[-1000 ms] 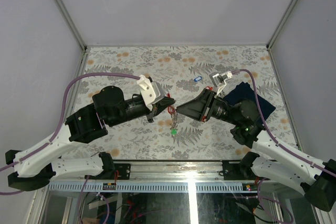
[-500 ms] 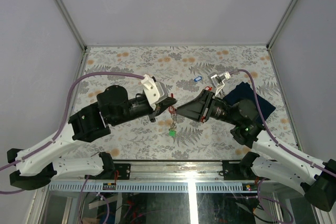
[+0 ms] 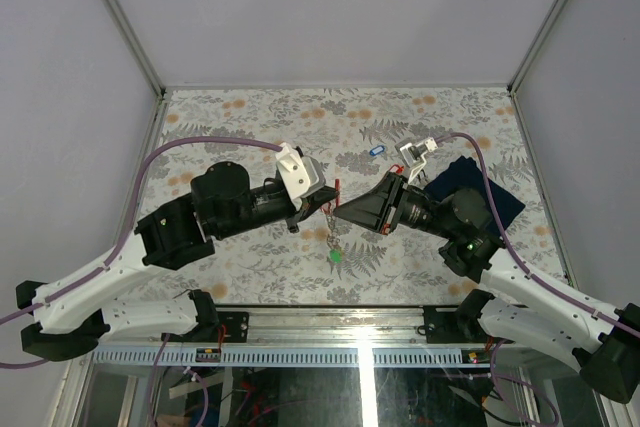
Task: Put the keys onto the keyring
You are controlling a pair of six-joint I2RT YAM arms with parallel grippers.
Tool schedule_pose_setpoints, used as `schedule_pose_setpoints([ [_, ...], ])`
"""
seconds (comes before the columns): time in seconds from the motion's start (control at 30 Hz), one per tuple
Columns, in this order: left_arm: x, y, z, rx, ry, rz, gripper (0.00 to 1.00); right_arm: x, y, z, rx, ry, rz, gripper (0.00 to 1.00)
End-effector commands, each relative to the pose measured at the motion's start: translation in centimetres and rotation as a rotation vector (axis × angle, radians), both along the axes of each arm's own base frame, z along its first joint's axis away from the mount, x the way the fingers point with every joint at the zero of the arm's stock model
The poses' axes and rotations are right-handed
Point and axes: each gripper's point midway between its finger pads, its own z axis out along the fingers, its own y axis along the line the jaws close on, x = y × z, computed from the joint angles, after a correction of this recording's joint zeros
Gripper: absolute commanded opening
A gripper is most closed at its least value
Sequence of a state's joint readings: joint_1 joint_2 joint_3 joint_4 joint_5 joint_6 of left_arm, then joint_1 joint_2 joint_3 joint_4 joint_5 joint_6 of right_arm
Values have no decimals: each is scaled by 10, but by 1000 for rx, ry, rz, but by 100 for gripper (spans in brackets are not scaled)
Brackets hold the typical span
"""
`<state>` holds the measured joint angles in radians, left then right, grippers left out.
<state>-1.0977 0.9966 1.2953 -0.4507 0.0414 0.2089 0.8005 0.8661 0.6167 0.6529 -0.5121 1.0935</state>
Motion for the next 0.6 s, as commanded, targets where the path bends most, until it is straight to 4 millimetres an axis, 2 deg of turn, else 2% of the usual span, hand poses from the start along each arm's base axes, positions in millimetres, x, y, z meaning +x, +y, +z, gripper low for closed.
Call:
schedule_pose_setpoints([
  [0.0,4,4,28,-63,-55,23,0,-3,-4,18,38,-57,-11,12],
  [0.37,5,12,26,-63,-55,46,0,-7,-6,25,39,-107,-7,1],
  [0.57,5,18,25,-66,-54,65,0,-7,-9,26,27,-155,-31,1],
])
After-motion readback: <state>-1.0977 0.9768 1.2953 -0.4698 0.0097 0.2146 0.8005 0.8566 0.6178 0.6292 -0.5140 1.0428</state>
